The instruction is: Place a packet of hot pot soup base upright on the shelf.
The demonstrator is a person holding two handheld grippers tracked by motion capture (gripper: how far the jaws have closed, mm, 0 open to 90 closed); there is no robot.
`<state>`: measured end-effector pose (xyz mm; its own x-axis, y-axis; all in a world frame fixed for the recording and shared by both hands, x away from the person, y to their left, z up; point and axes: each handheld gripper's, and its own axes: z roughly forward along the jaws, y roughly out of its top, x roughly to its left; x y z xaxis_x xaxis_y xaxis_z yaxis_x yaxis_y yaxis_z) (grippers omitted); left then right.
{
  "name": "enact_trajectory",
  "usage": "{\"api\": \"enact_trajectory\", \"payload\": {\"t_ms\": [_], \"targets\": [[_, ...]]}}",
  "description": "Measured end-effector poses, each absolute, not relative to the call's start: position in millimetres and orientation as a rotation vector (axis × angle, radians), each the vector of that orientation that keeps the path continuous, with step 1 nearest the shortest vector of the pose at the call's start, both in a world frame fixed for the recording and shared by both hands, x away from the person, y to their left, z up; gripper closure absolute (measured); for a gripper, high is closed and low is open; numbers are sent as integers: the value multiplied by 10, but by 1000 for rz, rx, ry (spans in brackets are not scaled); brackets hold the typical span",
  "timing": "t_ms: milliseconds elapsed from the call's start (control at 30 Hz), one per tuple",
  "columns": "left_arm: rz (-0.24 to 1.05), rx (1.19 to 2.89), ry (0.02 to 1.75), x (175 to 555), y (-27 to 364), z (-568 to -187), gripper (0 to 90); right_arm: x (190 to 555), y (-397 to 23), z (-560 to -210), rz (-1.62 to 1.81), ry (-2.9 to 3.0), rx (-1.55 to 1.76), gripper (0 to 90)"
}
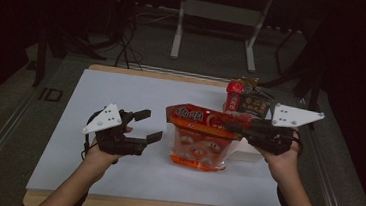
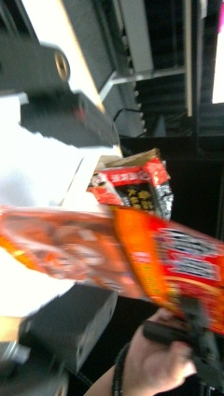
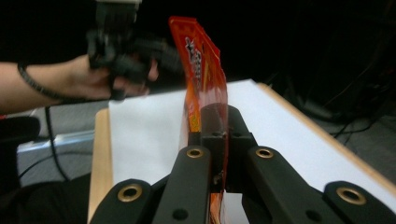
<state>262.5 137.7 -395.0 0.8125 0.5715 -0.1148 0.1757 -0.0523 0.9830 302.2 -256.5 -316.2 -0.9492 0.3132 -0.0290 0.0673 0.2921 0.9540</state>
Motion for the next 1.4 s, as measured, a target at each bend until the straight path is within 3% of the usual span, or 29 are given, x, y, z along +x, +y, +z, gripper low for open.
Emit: {"api": "enact_trajectory", "payload": {"t_ms": [200, 667, 1067, 1400], "targets": [[402, 1673, 639, 2586, 1361, -4112, 27, 3035, -2785, -2923, 1750, 2237, 384, 900], [362, 1713, 696, 2522, 1432, -4514, 24, 3232, -3361, -2639, 1680, 2101, 527, 900], [340, 1702, 754, 2487, 1515, -4714, 24, 3391, -3706, -2766, 1637, 2064, 649, 900], [339, 1715, 768, 2485, 1522, -4818, 25, 3614, -3685, -2938, 1587, 2094, 703, 900]]}}
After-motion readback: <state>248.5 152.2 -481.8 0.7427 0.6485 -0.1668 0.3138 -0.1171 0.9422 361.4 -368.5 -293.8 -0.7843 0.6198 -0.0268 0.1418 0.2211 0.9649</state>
